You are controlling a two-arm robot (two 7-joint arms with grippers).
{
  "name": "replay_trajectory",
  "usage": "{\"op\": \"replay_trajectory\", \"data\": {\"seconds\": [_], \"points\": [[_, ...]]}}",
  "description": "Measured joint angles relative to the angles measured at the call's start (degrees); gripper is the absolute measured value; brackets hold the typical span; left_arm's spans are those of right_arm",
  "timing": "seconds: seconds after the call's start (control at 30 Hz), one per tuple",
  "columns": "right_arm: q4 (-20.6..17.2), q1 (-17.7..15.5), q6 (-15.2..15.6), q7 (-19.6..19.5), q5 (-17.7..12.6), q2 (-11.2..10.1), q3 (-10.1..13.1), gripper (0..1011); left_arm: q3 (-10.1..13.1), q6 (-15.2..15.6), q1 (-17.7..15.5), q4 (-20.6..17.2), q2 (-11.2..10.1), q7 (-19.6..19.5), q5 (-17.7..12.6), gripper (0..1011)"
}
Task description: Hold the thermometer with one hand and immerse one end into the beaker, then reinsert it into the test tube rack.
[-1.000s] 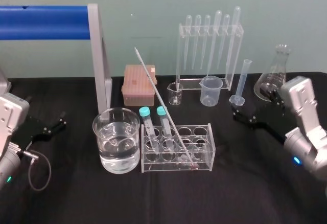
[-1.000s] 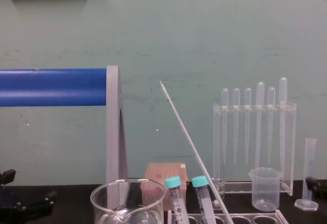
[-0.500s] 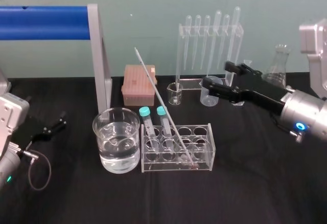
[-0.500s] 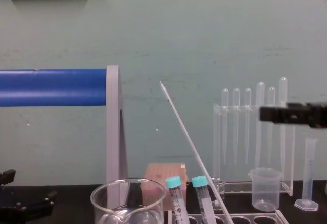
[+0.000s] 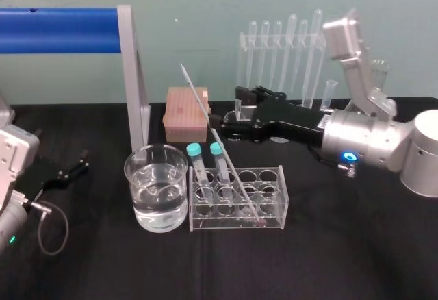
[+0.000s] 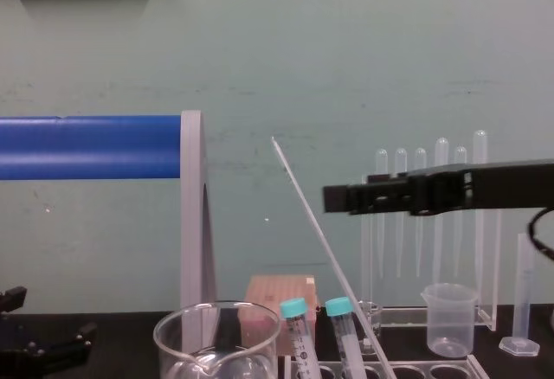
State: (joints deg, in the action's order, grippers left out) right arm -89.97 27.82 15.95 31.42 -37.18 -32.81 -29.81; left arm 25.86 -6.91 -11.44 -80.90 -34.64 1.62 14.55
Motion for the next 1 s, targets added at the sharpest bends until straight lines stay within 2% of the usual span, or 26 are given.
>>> {"op": "replay_trajectory", "data": {"seconds": [0.17, 0.33, 0.63, 0.9, 1.0], "points": [[3.84, 3.69, 0.76, -0.11, 2.18, 2.75, -3.37, 1002, 0.00, 0.00, 0.00, 0.00, 0.00, 0.00, 0.00, 1008], [7.38, 6.41, 1.33, -0.40, 3.93, 5.14, -5.43, 1002, 0.00, 0.00, 0.00, 0.00, 0.00, 0.00, 0.00, 1008], [9.23, 7.84, 1.52, -0.40, 5.40, 6.26, -6.28, 1002, 0.00, 0.00, 0.00, 0.00, 0.00, 0.00, 0.00, 1008], [9.17, 7.80, 1.52, -0.40, 5.36, 6.24, -6.25, 1002, 0.00, 0.00, 0.00, 0.00, 0.00, 0.00, 0.00, 1008], [9.12, 7.78, 1.52, -0.41, 5.30, 6.22, -6.23, 965, 0.00, 0.00, 0.00, 0.00, 0.00, 0.00, 0.00, 1008]]}}
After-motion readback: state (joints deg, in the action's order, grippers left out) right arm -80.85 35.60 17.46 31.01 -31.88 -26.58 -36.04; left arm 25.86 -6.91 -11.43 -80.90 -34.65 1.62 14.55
